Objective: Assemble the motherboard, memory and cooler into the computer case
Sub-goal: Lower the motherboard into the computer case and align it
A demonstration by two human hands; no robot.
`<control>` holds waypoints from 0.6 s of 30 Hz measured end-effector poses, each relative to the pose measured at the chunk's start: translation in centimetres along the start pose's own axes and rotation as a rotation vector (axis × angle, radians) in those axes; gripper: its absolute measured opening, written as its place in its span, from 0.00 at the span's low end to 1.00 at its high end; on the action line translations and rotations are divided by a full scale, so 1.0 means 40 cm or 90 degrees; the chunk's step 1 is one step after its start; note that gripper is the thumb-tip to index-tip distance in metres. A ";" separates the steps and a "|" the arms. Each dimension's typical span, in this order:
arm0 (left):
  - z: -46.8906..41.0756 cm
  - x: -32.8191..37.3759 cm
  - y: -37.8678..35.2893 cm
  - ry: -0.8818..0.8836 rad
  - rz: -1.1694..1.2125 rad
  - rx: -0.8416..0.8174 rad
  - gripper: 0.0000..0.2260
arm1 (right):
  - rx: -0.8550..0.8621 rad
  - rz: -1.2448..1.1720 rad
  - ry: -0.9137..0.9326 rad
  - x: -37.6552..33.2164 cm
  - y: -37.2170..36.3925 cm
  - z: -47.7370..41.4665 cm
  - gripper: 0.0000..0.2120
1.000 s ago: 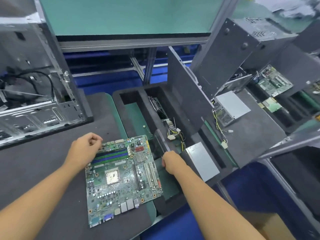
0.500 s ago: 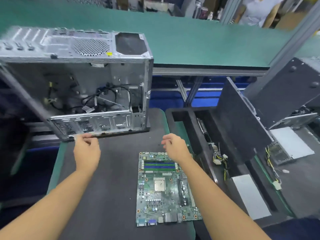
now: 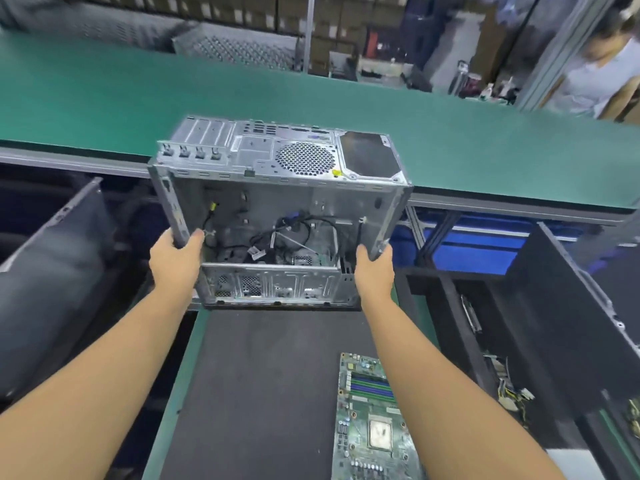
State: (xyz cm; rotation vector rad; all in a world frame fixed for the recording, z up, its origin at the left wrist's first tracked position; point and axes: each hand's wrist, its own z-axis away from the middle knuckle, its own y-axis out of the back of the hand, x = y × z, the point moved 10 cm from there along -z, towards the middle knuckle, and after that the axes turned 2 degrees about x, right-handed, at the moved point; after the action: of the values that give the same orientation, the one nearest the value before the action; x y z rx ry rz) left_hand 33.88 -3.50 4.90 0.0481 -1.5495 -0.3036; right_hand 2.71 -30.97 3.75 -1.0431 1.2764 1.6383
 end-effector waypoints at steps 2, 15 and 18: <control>-0.004 0.008 -0.006 0.022 -0.064 0.006 0.03 | 0.034 0.000 0.015 -0.012 0.004 -0.012 0.10; 0.083 0.135 0.110 -0.072 -0.379 0.035 0.06 | 0.040 0.161 0.103 -0.174 0.043 -0.025 0.22; 0.077 0.128 0.155 -0.038 -0.436 0.023 0.07 | 0.017 0.246 0.121 -0.190 0.027 0.001 0.21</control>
State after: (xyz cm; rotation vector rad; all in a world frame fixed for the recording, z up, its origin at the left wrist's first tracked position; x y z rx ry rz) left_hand 31.82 1.82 11.33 0.6105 -1.5601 -0.8194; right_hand 4.34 -31.89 11.20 -0.9986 1.7062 1.8306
